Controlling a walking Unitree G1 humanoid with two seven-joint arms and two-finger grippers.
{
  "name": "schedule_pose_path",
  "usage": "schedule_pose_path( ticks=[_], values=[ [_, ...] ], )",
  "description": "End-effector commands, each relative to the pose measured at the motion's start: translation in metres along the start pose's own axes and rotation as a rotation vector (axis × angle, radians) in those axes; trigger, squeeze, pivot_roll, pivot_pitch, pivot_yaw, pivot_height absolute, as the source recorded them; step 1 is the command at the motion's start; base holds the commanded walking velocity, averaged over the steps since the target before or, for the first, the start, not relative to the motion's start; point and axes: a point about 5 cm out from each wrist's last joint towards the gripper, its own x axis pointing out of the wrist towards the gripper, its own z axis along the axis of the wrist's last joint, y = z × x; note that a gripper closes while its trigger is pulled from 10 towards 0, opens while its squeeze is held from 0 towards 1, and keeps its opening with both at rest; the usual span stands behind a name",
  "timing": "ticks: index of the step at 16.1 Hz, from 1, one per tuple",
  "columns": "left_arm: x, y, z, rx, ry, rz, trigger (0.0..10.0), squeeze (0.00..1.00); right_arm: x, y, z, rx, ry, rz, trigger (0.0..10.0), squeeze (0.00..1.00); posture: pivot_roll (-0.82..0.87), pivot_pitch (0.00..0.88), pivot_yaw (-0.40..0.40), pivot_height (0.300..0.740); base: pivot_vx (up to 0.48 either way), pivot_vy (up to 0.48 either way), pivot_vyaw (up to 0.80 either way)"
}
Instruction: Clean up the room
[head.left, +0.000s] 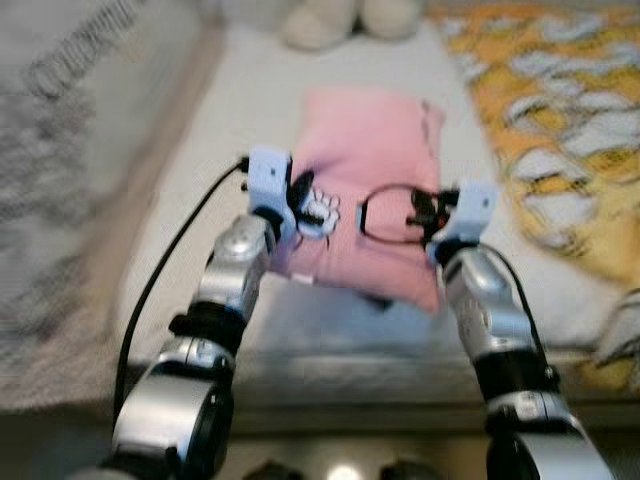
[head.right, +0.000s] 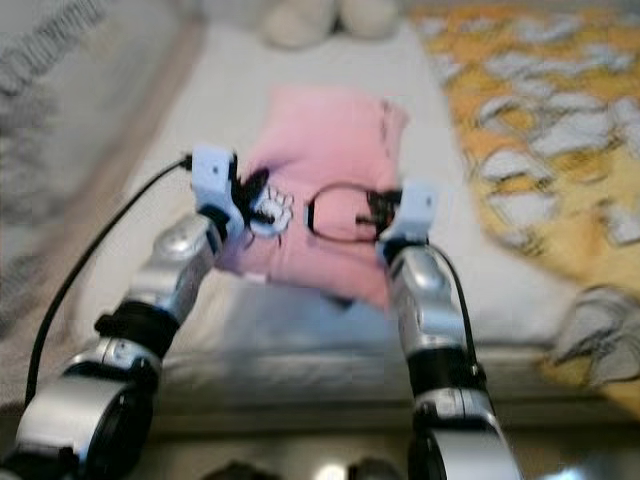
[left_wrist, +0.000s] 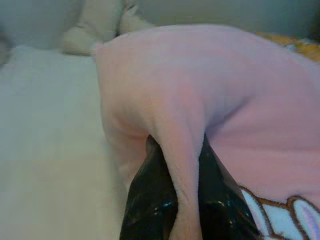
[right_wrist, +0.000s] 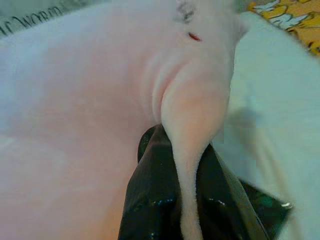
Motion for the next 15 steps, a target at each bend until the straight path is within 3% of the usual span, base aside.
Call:
schedule_pose_path(
  ticks=[1,5,9,12,15],
  values=[
    [0.0,0.015,0.015,0.024,-0.062,0.073,10.0,0.0,-0.005,-0.018,0.001,-0.001,-0.013,-0.072,10.0,0.0,-0.16,0.0,0.081,0.74,0.0,0.48,0.0],
    [-0.001,0.016,0.012,0.034,-0.052,0.083,10.0,0.0,-0.005,-0.019,-0.004,-0.011,0.009,-0.069,10.0,0.0,-0.15,0.0,0.079,0.74,0.0,0.48,0.65],
    [-0.001,0.016,0.015,0.038,-0.069,0.102,10.0,0.0,-0.006,-0.018,-0.011,-0.017,0.035,-0.058,10.0,0.0,-0.15,0.0,0.078,0.74,0.0,0.0,0.0],
    [-0.002,0.02,0.015,0.018,-0.071,0.151,10.0,0.0,-0.006,-0.019,-0.011,-0.019,0.037,-0.059,10.0,0.0,-0.15,0.0,0.077,0.74,0.469,0.0,0.0],
    [-0.003,0.013,0.009,0.016,-0.057,0.149,10.0,0.0,-0.006,-0.021,-0.013,-0.022,0.044,-0.063,10.0,0.0,-0.15,0.0,0.076,0.74,0.469,0.0,0.0]
  ],
)
